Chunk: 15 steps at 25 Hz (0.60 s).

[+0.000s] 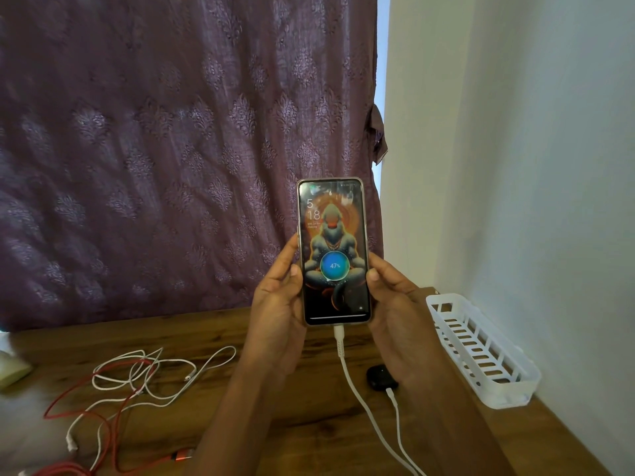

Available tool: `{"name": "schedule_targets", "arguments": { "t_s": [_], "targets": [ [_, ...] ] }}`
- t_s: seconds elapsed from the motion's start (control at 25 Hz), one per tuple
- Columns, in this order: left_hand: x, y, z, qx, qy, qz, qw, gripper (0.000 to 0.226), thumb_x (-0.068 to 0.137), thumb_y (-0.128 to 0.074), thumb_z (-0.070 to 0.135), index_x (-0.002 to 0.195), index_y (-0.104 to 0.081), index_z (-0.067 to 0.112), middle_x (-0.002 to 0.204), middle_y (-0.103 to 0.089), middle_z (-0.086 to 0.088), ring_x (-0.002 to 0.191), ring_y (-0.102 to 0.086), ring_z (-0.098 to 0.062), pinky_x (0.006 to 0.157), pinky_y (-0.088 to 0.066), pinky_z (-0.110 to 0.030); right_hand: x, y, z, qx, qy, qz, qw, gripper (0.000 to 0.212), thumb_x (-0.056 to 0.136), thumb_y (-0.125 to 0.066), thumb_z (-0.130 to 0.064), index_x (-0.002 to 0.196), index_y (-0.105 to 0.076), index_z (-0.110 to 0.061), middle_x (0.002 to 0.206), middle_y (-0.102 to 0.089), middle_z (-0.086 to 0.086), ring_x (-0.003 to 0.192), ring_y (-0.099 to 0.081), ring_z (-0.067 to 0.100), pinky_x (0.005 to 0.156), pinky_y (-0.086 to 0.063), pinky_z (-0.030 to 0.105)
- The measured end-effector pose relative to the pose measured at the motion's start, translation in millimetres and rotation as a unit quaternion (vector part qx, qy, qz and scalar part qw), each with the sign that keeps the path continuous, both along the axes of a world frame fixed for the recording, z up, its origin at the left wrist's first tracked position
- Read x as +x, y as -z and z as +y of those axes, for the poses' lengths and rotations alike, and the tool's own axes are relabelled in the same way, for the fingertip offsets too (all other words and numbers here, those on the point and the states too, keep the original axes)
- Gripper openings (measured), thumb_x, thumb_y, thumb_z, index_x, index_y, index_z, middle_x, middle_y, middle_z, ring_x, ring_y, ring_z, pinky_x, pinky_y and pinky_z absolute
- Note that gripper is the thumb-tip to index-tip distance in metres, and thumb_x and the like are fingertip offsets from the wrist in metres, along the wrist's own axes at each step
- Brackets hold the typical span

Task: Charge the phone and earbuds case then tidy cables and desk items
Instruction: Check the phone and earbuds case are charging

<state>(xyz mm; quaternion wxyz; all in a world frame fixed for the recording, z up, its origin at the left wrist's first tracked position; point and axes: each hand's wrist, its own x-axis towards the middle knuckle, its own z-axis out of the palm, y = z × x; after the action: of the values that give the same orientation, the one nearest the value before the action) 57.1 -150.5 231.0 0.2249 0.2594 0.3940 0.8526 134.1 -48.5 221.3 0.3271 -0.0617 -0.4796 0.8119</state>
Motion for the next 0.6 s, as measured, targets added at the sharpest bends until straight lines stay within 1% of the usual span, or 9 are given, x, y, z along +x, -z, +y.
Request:
{"name": "schedule_targets", "arguments": {
  "t_s": [0.24,0.4,0.52,0.6],
  "targets": [
    [0.5,1.9,-1.7,-0.008,-0.004,-0.001,1.000,0.040,0.096,-0.032,0.006,0.117,-0.056,0.030,0.112,-0.069,0.002,0.101,-0.066,-0.015,0.084,-0.055,-0.032,-0.2,2.1,-0.1,-0.011,-0.003,0.003,1.000,0.026,0.092,-0.043,-0.007,0.107,-0.061,-0.018,0.106,-0.066,0.002,0.096,-0.064,0.018,0.059,-0.055,0.019],
    [0.4,2.9,-1.4,-0.010,-0.005,-0.005,1.000,0.039,0.096,-0.033,0.006,0.119,-0.055,0.029,0.116,-0.067,-0.001,0.104,-0.065,-0.017,0.087,-0.053,-0.035,-0.5,3.6,1.0,-0.012,-0.014,0.002,1.000,0.029,0.092,-0.043,-0.008,0.116,-0.059,-0.014,0.114,-0.065,0.006,0.102,-0.063,0.022,0.061,-0.056,0.021],
    [1.5,3.8,-0.9,-0.010,-0.005,-0.011,1.000,0.040,0.095,-0.033,0.006,0.120,-0.055,0.028,0.117,-0.066,-0.001,0.104,-0.065,-0.018,0.087,-0.053,-0.036,0.9,3.8,1.4,-0.017,-0.017,0.004,1.000,0.028,0.092,-0.043,-0.008,0.113,-0.060,-0.016,0.111,-0.066,0.003,0.099,-0.065,0.019,0.061,-0.056,0.021],
    [1.6,4.4,-0.3,-0.009,-0.004,-0.012,1.000,0.040,0.096,-0.033,0.006,0.122,-0.054,0.027,0.119,-0.065,-0.002,0.106,-0.064,-0.018,0.088,-0.052,-0.037,1.4,4.5,2.1,-0.017,-0.016,0.001,1.000,0.028,0.092,-0.044,-0.008,0.113,-0.060,-0.016,0.112,-0.066,0.004,0.101,-0.064,0.020,0.062,-0.056,0.022]
  ]
}}
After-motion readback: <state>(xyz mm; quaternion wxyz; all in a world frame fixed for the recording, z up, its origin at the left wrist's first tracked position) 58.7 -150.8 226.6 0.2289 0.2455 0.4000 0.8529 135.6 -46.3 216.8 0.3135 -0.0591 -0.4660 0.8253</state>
